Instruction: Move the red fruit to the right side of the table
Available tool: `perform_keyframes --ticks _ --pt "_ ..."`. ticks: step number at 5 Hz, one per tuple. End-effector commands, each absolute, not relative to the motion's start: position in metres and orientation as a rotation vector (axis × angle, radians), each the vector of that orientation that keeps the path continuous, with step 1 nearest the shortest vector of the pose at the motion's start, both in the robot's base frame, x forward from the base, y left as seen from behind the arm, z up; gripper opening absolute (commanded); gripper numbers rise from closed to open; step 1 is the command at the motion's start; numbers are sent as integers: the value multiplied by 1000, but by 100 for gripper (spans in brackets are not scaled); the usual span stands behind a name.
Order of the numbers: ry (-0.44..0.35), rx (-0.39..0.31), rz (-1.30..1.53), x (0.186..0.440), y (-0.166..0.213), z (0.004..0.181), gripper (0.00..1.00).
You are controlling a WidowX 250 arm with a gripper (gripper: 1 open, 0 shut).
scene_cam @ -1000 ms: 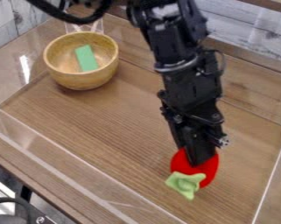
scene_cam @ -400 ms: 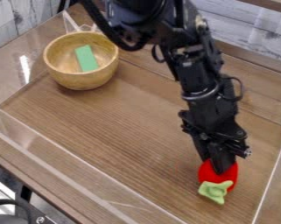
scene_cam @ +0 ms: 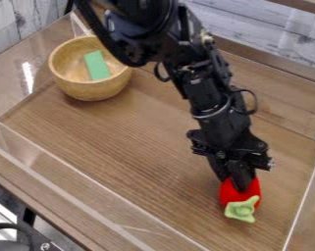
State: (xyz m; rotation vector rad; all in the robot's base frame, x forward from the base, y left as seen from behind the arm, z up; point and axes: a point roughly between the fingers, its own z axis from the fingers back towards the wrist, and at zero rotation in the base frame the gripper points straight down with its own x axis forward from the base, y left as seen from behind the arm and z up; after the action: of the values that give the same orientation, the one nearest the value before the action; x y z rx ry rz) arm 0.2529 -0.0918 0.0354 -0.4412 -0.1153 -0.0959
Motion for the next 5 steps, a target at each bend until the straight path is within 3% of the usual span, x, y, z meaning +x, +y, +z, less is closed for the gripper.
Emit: perform_keyframes --ticks 1,5 --pt "-152 -442 -58 255 -86 41 100" --pt "-147 -455 -3 257 -85 49 100"
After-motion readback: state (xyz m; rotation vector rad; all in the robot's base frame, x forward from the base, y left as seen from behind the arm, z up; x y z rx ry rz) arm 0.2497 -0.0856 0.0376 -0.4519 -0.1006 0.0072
